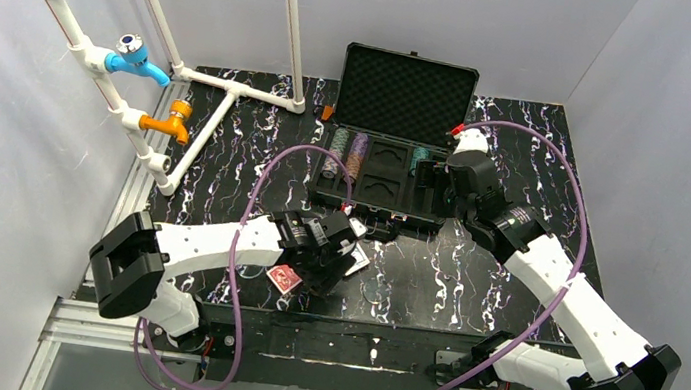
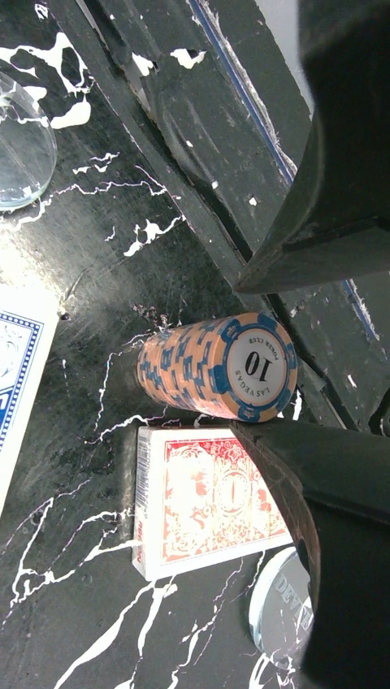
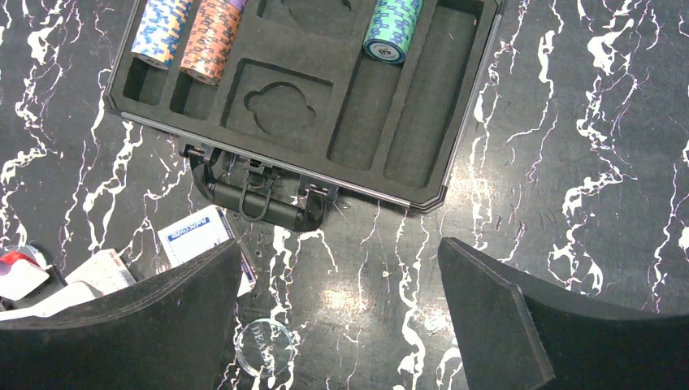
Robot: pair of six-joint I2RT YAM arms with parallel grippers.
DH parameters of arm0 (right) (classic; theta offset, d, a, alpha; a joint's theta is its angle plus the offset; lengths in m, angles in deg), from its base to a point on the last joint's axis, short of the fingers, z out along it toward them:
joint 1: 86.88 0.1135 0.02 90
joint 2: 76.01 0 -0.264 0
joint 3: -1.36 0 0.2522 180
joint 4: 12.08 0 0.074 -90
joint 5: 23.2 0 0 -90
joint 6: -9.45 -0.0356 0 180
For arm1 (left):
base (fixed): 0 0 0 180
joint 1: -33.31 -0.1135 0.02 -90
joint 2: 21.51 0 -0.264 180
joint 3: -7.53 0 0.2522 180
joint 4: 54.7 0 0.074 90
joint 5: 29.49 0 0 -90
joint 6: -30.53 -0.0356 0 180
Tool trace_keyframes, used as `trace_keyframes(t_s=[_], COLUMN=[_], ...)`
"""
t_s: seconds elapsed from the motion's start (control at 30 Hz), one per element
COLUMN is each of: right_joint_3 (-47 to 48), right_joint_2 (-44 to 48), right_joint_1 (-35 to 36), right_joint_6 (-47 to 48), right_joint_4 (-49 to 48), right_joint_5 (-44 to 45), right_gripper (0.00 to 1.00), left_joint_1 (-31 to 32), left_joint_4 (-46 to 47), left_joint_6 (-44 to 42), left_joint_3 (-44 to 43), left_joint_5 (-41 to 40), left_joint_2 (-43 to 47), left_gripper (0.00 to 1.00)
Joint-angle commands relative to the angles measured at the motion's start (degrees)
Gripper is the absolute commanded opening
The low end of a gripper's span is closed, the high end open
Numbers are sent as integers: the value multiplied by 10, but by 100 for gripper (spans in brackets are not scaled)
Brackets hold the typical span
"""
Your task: Pack up texas hold em set
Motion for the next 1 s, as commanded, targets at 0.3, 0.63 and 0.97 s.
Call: trace_keyframes(t_s=[0.3,0.63,0.97], right_joint_3=[-14,-25,-63], right_joint_2=[25,46,81], right_joint_1=[3,3,3], right_joint_6=[12,20,41], right_joint_4=[-18,-19,-59], right_joint_5=[-4,-11,-55], right_gripper=[98,98,98], left_joint_1=[5,5,-23], left_joint_4=[15,-4,-86], left_joint_6=[5,-16,-90], left_joint_3=[1,-27,-122], left_joint_5=[-22,5,0], left_joint_2=[-17,-9,14], left_gripper=[43,0,0])
